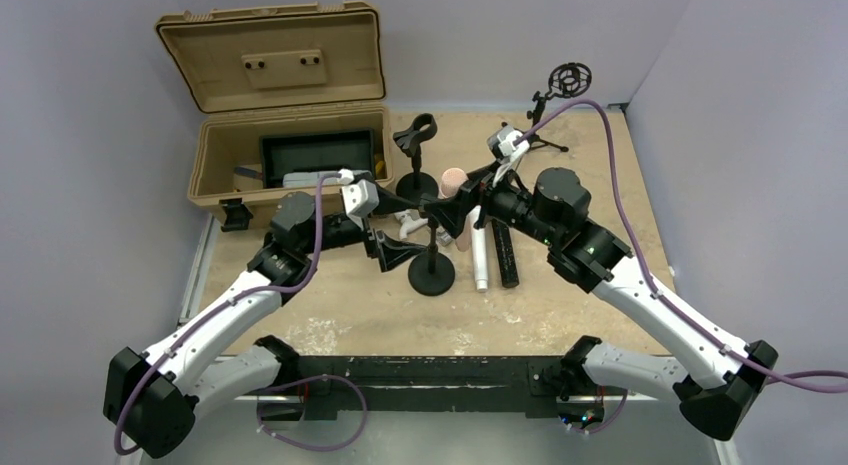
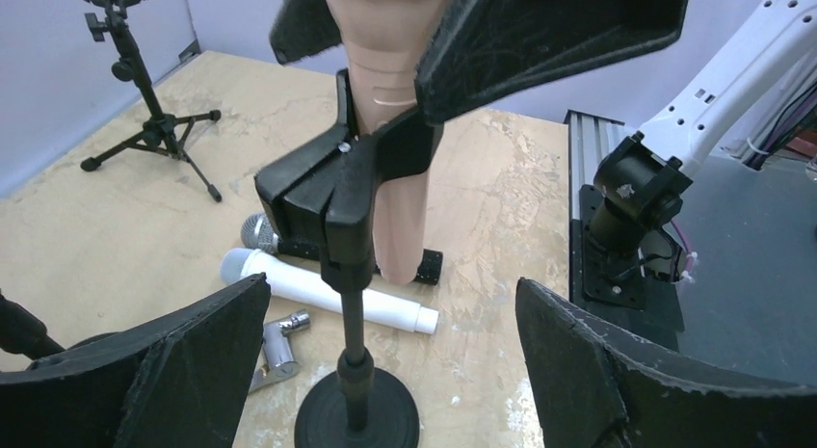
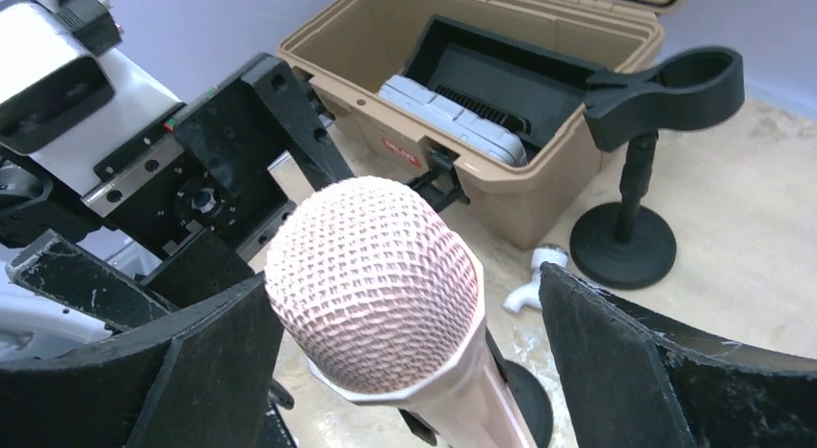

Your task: Remove the microphone from the stand

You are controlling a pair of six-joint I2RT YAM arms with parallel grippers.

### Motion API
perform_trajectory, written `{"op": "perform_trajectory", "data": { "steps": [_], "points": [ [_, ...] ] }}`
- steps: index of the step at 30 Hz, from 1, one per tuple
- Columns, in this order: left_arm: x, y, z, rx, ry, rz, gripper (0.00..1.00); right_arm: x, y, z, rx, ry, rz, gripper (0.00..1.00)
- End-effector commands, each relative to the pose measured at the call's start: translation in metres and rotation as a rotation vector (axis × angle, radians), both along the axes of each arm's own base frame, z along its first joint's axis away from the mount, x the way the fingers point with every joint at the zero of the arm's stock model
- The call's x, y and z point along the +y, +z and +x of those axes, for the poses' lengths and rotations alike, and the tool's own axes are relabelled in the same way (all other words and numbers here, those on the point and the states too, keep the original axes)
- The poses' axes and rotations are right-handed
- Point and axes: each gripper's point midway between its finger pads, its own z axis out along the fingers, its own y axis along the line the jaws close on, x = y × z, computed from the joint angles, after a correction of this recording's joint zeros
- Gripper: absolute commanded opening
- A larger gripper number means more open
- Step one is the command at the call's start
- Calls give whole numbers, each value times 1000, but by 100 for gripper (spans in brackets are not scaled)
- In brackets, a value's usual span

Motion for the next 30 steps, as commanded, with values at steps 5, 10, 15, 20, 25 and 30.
{"op": "perform_trajectory", "data": {
  "steps": [5, 10, 15, 20, 25, 30],
  "points": [
    [-12, 46, 23, -227, -1, -98, 97, -22, 25, -12, 4, -66, 94, 99],
    [-25, 51, 30, -225, -58, -112, 94, -30, 32, -11, -22, -98, 91, 98],
    [-33, 52, 31, -219, -110, -135, 89, -31, 33, -3, -43, -130, 76, 98],
    [-37, 44, 26, -196, -161, -135, 80, -26, 39, 0, -96, -114, 59, 94],
    [-39, 36, 25, -172, -182, -129, 77, -18, 48, -2, -160, -76, 63, 93],
    [-41, 32, 26, -154, -192, -120, 72, -11, 58, -3, -201, -51, 81, 93]
  ]
}}
